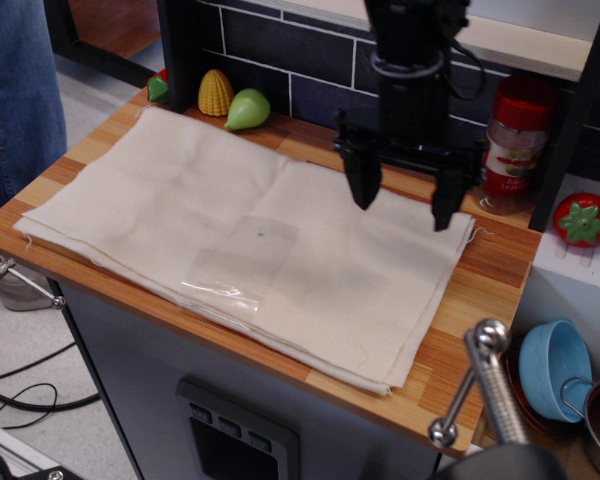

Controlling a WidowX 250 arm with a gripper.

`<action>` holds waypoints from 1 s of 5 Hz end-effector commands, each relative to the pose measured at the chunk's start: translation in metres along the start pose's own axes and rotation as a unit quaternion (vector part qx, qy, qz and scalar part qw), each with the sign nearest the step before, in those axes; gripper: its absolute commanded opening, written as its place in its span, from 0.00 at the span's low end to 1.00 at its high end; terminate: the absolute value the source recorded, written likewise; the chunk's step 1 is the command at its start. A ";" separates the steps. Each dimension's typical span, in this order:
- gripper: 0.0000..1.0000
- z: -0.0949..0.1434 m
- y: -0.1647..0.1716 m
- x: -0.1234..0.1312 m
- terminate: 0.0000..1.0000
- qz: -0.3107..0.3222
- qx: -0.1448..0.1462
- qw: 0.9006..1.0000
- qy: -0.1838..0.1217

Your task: Fold cloth in half

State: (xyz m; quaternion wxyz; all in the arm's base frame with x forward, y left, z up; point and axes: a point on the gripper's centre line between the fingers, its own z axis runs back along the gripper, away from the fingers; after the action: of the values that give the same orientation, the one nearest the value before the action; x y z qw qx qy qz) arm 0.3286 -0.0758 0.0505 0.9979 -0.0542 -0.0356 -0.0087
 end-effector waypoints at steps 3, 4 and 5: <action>1.00 -0.030 -0.022 0.004 0.00 0.014 0.037 0.999 -0.032; 1.00 -0.039 -0.024 -0.001 0.00 0.006 0.043 0.999 -0.023; 1.00 -0.045 -0.024 -0.006 0.00 -0.001 0.046 0.999 -0.025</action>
State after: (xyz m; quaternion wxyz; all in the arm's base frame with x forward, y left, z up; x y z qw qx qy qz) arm 0.3221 -0.1019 -0.0011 0.9988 -0.0038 -0.0497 -0.0018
